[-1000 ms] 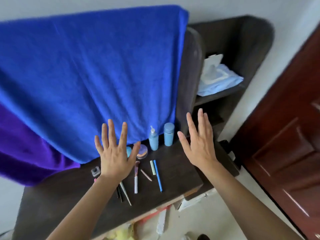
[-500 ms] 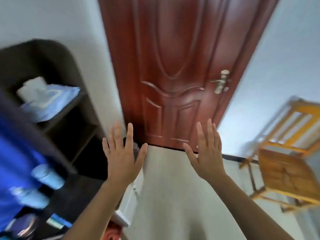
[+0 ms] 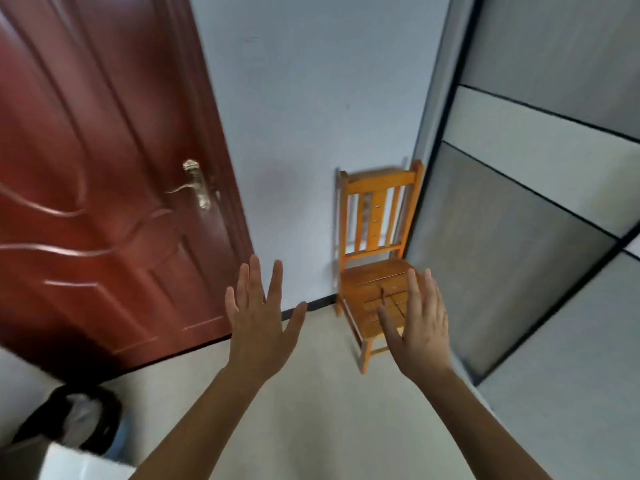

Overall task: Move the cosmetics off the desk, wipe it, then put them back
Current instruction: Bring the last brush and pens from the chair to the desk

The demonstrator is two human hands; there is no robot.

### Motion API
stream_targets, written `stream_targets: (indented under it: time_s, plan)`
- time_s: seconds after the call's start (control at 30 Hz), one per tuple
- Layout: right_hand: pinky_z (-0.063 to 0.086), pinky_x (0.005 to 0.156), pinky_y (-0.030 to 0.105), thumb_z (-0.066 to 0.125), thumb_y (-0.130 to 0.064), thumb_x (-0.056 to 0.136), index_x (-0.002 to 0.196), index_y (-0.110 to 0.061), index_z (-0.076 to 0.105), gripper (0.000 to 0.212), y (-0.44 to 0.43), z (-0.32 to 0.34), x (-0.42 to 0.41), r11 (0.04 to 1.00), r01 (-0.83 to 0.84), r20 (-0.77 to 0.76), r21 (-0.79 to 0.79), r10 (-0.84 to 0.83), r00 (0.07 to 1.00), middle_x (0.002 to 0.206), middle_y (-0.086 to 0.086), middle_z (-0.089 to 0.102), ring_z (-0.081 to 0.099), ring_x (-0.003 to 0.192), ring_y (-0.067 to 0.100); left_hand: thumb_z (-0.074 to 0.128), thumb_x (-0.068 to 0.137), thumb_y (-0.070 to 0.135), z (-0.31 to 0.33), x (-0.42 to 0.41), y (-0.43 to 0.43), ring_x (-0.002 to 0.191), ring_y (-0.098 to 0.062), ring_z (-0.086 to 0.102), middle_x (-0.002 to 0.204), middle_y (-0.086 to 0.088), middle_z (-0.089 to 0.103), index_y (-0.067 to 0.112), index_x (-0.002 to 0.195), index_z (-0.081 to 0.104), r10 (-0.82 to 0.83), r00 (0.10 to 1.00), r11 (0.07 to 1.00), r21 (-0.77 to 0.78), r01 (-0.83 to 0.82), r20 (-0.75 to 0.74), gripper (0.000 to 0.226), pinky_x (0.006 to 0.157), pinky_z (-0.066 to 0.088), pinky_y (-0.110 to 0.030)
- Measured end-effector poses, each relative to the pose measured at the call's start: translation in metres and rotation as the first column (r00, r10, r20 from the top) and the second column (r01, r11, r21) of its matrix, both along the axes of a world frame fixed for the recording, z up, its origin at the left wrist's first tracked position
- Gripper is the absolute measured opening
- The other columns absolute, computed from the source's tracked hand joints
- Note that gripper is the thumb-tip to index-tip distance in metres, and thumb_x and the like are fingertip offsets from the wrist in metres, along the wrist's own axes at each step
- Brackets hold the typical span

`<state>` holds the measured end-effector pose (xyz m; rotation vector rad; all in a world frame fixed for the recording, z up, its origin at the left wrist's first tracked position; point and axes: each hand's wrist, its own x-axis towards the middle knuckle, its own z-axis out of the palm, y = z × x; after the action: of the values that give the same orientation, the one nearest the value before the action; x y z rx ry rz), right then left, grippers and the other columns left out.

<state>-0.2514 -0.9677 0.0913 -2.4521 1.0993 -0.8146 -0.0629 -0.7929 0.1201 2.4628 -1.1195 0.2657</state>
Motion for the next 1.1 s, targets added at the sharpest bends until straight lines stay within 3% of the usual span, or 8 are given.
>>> stream_targets:
  time_s: [0.17,0.47,0.57,0.67,0.83,1.1]
  plan:
    - [0.023,0.122,0.054,0.036,-0.064,0.097,0.160,-0.025,0.010,0.079,-0.084,0.003,-0.008,0.996,0.054,-0.099,0.078,-0.046,0.994,0.168,0.006,0.007,0.010,0.155,0.028,0.024,0.095,0.066,-0.006,-0.012,-0.089,0.153,-0.026,-0.007,0.166,-0.006,-0.011,0.030,0.158,0.003,-0.067,0.997,0.996,0.060,0.068,-0.024,0.075,0.120,0.011,-0.059]
    - [0.020,0.124,0.051,0.026,-0.069,0.096,0.160,-0.030,0.004,0.078,-0.212,-0.027,0.043,0.979,0.105,-0.203,0.175,-0.069,0.977,0.169,0.000,0.000,0.006,0.155,0.025,0.014,0.091,0.071,-0.039,0.051,-0.221,0.153,-0.024,-0.012,0.165,-0.004,-0.015,0.030,0.157,0.002,-0.125,0.990,0.987,0.098,0.131,-0.071,0.079,0.120,0.005,-0.055]
    - [0.021,0.122,0.050,0.021,-0.072,0.095,0.158,-0.032,0.004,0.077,-0.265,-0.044,0.067,0.979,0.104,-0.245,0.173,-0.060,0.968,0.169,0.001,0.003,0.009,0.155,0.025,0.005,0.088,0.076,-0.059,0.080,-0.280,0.152,-0.021,-0.016,0.163,-0.001,-0.019,0.033,0.155,-0.002,-0.124,0.984,0.985,0.102,0.137,-0.127,0.080,0.122,0.004,-0.054]
    - [0.023,0.120,0.046,0.021,-0.073,0.095,0.156,-0.034,0.001,0.076,-0.319,-0.061,0.090,0.971,0.152,-0.307,0.187,-0.089,0.948,0.168,0.001,0.007,0.013,0.154,0.025,0.011,0.087,0.074,-0.082,0.108,-0.342,0.151,-0.019,-0.018,0.161,0.003,-0.023,0.036,0.154,-0.004,-0.118,0.975,0.978,0.146,0.147,-0.188,0.079,0.122,0.005,-0.055]
    - [0.031,0.116,0.047,0.021,-0.071,0.093,0.155,-0.034,0.002,0.074,-0.398,-0.098,0.126,0.947,0.215,-0.385,0.238,-0.112,0.916,0.167,0.002,0.015,0.023,0.152,0.026,0.017,0.088,0.072,-0.124,0.143,-0.431,0.154,-0.025,-0.002,0.167,-0.002,-0.001,0.030,0.158,0.016,-0.111,0.951,0.953,0.240,0.184,-0.289,0.082,0.122,0.012,-0.056]
    - [0.034,0.115,0.049,0.052,-0.042,0.099,0.159,-0.022,0.013,0.074,-0.465,-0.209,0.131,0.846,0.264,-0.466,0.463,-0.021,0.884,0.163,0.005,0.024,0.029,0.146,0.028,0.038,0.096,0.061,-0.241,0.143,-0.508,0.151,-0.030,0.016,0.164,-0.010,0.020,0.022,0.154,0.030,-0.057,0.909,0.888,0.396,0.235,-0.413,0.070,0.120,0.024,-0.052]
